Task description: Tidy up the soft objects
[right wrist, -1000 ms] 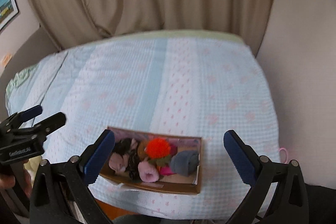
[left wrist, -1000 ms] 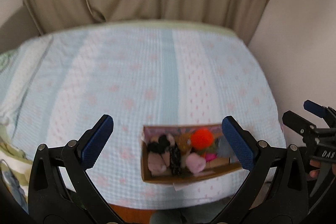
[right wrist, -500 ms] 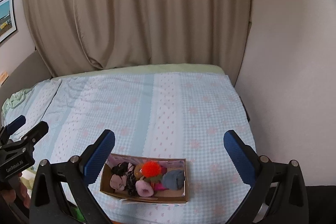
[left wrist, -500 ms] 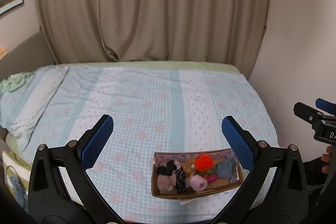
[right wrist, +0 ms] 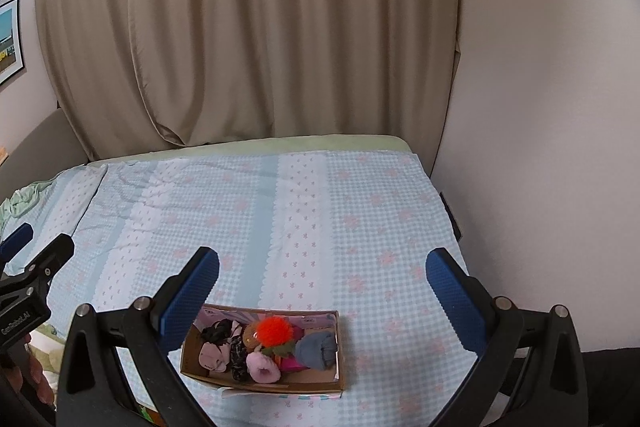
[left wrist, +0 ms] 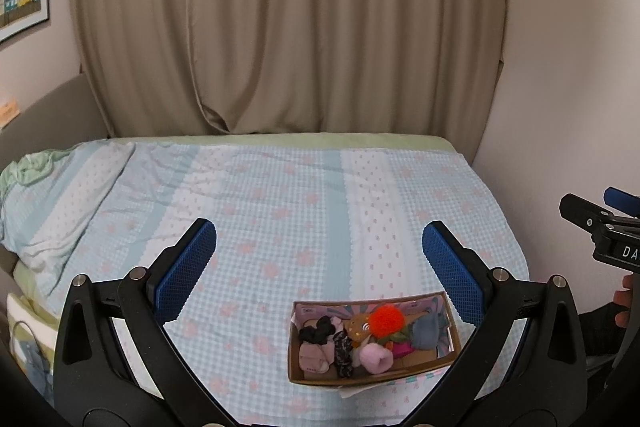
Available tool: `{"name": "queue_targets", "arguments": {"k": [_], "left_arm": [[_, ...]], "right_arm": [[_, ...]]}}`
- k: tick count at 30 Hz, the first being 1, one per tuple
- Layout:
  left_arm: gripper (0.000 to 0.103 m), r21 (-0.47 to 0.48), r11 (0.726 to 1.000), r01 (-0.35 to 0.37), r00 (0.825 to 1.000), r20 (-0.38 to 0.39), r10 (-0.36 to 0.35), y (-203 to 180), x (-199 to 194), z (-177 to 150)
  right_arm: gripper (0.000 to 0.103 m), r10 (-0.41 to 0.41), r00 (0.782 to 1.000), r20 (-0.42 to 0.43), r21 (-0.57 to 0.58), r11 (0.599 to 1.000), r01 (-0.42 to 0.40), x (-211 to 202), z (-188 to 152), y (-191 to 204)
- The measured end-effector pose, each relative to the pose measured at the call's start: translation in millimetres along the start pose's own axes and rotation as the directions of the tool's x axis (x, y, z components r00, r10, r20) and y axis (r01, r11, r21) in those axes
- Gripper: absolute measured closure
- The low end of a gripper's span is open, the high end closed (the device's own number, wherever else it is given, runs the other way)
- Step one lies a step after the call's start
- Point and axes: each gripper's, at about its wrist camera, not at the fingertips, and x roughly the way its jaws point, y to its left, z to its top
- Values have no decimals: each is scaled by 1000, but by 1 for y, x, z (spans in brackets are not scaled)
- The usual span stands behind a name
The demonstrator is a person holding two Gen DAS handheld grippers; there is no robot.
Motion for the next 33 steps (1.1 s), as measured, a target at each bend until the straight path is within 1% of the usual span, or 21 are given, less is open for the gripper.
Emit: {"name": "queue_targets", "arguments": {"k": [11,33], "left_arm": [[0,1,1000,2,1000,2,-2,-2,-2,-1],[0,7,1000,13,1000,11,-13,1,-3,1]], "right_arm": [[0,-2,1000,28,-11,1000,2,-6,3,-1],[0,-2,999,51,4,1000,2,-12,7,-4]]}}
